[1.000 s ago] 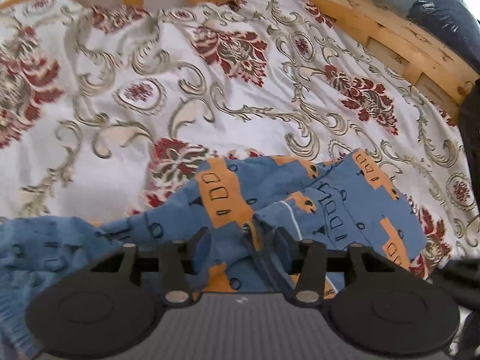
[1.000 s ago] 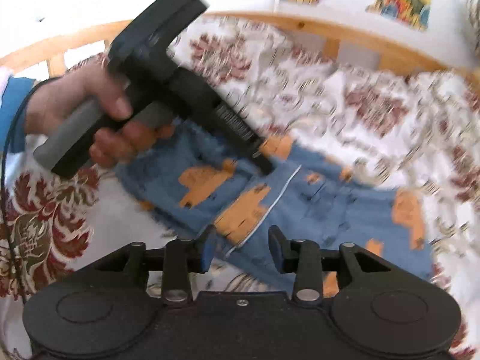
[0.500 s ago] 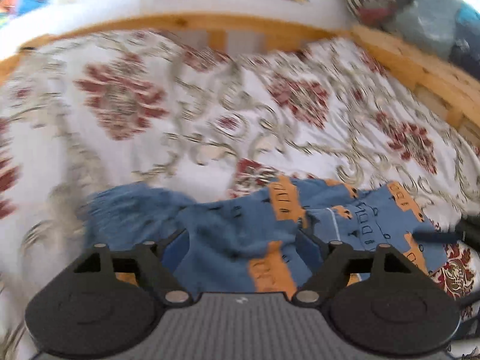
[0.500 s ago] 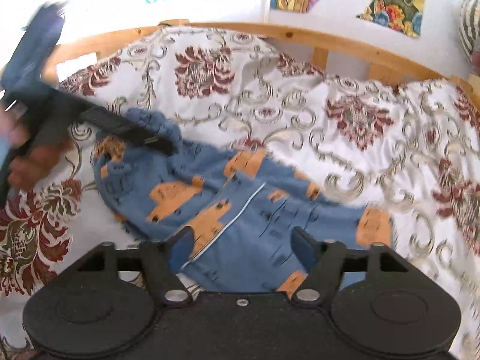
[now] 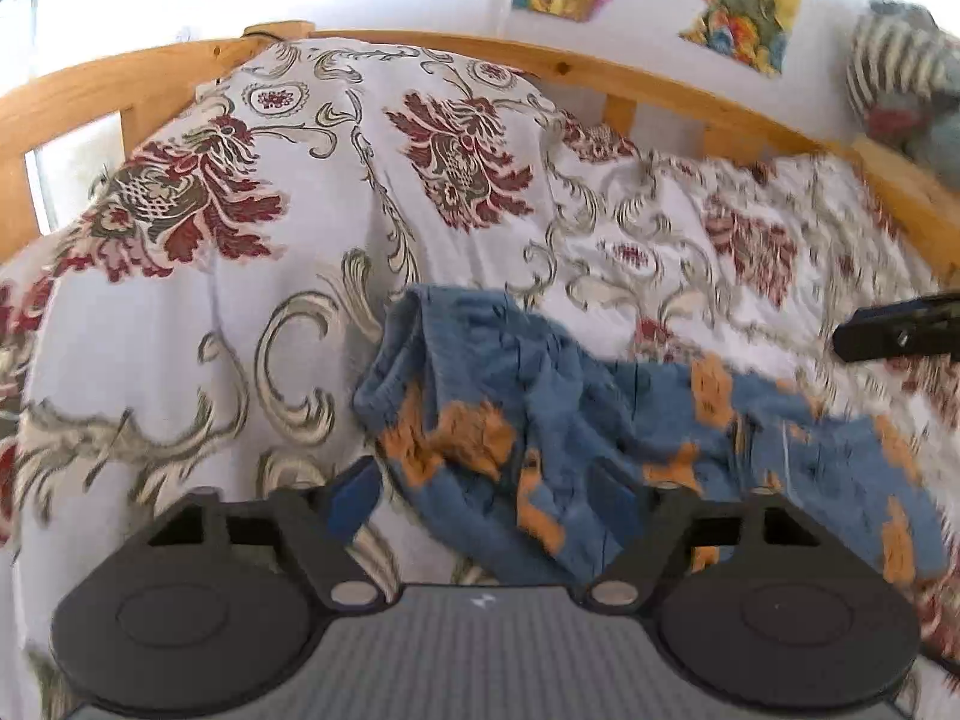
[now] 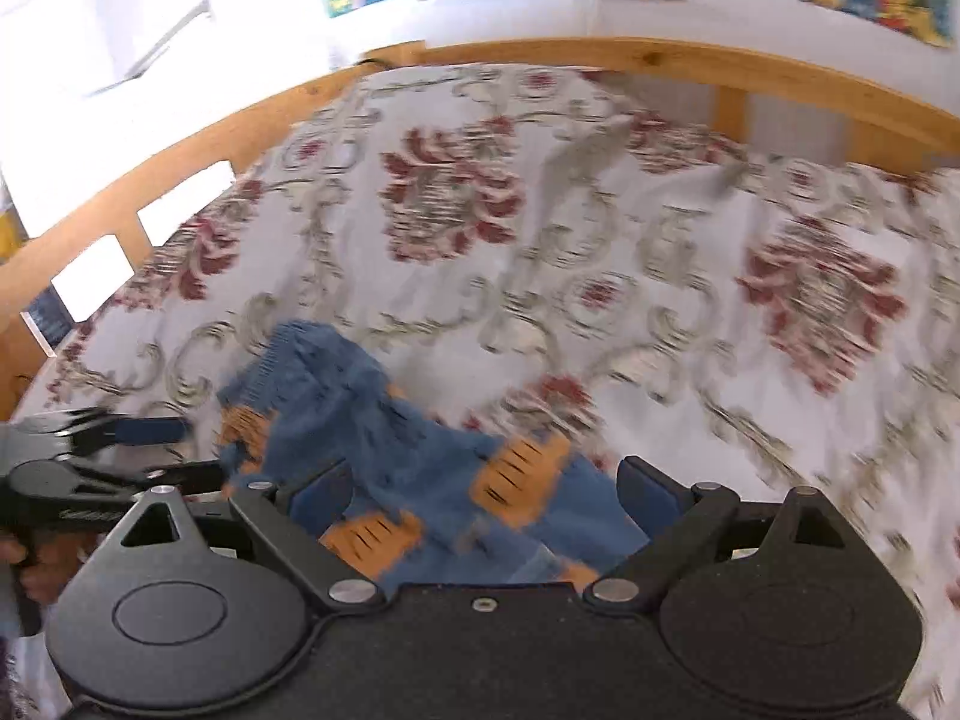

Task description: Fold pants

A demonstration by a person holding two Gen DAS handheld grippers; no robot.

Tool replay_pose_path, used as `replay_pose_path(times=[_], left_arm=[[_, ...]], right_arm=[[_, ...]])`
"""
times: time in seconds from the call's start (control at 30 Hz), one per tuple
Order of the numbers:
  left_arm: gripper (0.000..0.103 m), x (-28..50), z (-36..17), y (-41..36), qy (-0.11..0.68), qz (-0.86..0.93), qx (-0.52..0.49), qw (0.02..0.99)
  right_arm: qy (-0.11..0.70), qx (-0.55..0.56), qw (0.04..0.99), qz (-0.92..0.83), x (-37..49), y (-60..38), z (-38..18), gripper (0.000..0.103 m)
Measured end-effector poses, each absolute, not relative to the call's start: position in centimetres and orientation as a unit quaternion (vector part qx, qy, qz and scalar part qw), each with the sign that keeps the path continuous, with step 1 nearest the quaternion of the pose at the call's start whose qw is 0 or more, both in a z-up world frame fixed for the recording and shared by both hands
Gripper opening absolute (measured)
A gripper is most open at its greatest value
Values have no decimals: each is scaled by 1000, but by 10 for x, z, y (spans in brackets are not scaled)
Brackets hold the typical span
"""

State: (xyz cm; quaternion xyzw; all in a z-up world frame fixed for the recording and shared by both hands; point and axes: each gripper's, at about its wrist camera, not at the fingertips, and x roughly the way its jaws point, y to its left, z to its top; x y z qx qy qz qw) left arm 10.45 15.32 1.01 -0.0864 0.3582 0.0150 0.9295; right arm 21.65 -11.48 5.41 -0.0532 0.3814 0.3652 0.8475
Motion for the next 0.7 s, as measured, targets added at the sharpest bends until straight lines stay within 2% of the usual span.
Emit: replay_pose_path(times=[0.07, 0.3, 0.4, 0.43, 0.57, 0.7], left_arm=[[64, 114, 8, 161, 365, 13, -107, 925], [47, 129, 0, 170, 379, 8, -145, 914], [28, 138, -6, 177, 394, 19, -159, 905], [13, 141, -8, 180, 402, 28, -162, 901], [5, 146, -10, 190, 418, 37, -171, 891], [4, 143, 4, 190, 407, 51, -140, 901]], right_arm=[[385, -66, 828, 403, 234, -92, 53, 95], [441, -69, 754, 482, 299, 7, 35, 91], [462, -78, 730, 497, 313, 40, 22, 86], [466, -83, 726, 498, 316, 48, 17, 86], [477, -73, 721, 497, 323, 58, 5, 86], [477, -67, 719, 500, 324, 54, 1, 87]])
